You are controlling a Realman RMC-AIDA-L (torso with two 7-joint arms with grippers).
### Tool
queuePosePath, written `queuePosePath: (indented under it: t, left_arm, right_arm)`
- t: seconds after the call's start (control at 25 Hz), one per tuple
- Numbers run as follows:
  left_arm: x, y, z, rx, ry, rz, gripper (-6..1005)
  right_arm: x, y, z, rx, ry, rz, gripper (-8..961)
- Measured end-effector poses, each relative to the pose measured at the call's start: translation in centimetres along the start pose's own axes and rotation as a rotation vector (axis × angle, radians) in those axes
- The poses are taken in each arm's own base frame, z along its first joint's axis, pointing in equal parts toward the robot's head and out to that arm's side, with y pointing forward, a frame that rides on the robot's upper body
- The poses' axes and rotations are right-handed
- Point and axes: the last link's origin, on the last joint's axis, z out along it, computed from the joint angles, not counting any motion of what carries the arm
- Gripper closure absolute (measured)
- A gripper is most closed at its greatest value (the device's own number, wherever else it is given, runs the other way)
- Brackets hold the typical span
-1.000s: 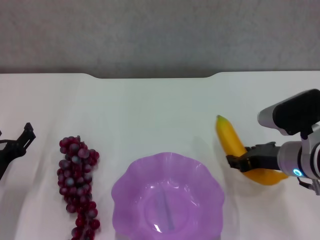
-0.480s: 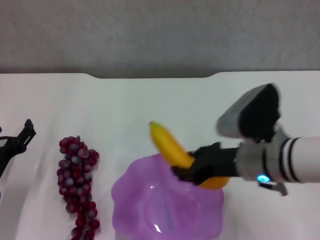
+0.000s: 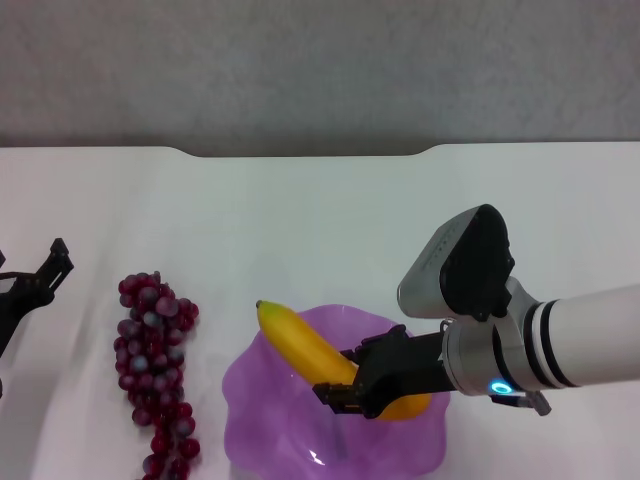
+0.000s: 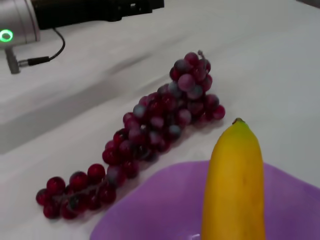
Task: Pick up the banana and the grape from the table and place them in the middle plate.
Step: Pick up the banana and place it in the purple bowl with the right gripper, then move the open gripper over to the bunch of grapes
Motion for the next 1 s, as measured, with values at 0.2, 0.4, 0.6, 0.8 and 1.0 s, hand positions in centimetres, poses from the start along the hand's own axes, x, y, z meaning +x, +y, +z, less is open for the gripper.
queuePosePath:
  t: [0.2,0.4,0.6,0.8,1.0]
  left_arm:
    - [0.0,0.0,0.0,-0.001,-0.003,0.001,109]
    - [-0.1,-0.1,-0.1,0.004,0.000,-0.001,109]
    - [-0.1,-0.1,-0.1,0.003,0.000,-0.001,109]
    - [-0.2,0.0,-0.2,0.003,-0.002,-0.005,109]
    - [-0.1,0.0,-0.1,0.002,0.001,-0.008,109]
  right_arm:
    - [0.1,0.1,0.3,0.014,-0.008,-0.031,444]
    - [0.0,-0.4,0.0,0.075,-0.060,-0.052,350]
    - [0.6,-2.0,-1.8,0.275,-0.192,-0.105,112]
    - [2.4,-4.3,-3.9,0.528,-0.279,-0.068,62]
    - [5.0,-5.8,-4.6,0.742,-0.292,-0.053,64]
